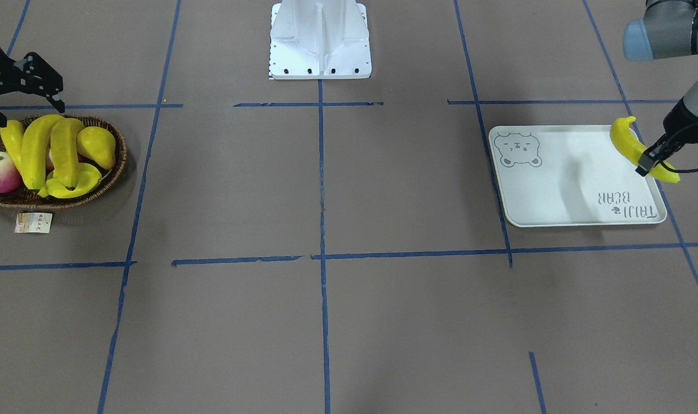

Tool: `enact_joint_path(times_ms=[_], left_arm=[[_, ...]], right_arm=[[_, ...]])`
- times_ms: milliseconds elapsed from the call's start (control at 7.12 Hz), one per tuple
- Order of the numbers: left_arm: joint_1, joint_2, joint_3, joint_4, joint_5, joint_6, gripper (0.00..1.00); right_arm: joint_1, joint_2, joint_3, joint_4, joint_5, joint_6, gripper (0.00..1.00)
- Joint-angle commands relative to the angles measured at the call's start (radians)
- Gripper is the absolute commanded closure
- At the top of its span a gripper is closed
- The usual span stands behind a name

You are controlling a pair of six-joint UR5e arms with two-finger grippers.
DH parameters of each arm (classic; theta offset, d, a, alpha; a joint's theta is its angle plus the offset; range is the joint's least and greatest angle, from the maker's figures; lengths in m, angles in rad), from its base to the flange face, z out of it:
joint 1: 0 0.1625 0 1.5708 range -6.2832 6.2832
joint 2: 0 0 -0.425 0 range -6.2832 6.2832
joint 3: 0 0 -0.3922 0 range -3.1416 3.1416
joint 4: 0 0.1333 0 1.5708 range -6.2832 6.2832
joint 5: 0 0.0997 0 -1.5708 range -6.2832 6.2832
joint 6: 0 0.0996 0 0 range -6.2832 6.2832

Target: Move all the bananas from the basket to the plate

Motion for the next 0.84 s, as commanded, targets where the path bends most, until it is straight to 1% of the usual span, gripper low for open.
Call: enact_joint_path(times_ms=[0,140,281,421,562,702], left_arm=[[0.005,-0.019,0.117,-0.136,0.001,-0.061,0.96],[0.005,-0.036,0.169,-0.161,0.001,-0.075,0.87],[0.007,-0.04,0.215,-0.237,0.001,-0.077,0.79],[0.007,-0.049,0.232,-0.25,0.001,-0.076,0.69],[0.007,-0.05,0.237,-0.251,0.003,-0.075,0.27],[0.007,-0.05,0.237,-0.253,0.003,-0.075,0.01]], right_arm=[[-0.001,-0.001,-0.001,0.001,0.001,0.001,0.0],[-0.001,0.001,-0.001,0.001,0.001,0.001,0.0],[-0.001,0.001,-0.001,0.001,0.001,0.001,0.0],[-0.001,0.001,-0.001,0.001,0.001,0.002,0.0],[-0.001,0.001,-0.001,0.001,0.001,0.004,0.0],[-0.001,0.001,0.001,0.001,0.001,0.007,0.0]])
